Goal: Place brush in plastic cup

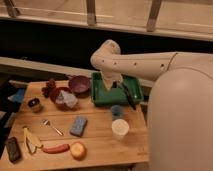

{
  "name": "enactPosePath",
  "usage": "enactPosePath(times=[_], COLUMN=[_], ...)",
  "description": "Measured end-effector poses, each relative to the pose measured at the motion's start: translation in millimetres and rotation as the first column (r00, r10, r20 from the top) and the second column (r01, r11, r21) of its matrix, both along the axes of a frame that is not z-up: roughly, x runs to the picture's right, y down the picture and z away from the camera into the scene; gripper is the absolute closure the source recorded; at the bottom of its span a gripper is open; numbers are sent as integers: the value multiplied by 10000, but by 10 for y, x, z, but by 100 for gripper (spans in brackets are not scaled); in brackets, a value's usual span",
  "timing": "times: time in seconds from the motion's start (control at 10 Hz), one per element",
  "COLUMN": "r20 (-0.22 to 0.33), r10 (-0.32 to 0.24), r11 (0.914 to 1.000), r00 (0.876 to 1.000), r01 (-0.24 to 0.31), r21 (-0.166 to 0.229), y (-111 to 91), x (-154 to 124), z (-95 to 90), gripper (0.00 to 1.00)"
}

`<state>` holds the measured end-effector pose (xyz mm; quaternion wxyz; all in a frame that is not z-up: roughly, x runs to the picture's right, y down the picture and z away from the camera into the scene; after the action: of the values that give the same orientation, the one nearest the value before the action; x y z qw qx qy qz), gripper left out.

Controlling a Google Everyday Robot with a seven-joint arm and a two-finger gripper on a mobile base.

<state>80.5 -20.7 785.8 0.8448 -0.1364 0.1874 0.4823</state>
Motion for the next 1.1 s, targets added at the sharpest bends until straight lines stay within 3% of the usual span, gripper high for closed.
enactPosePath(times=[0.3,0.8,1.1], r20=[-481,-562,-443], r10=[379,619,754], r11=[9980,9932,9885], r00=[9981,9965,9962], r01=[-403,-671,-805], r21=[-492,-956,-1281], y=[277,724,1011], x=[182,67,-19], z=[-90,-231,-169], gripper=[100,100,100])
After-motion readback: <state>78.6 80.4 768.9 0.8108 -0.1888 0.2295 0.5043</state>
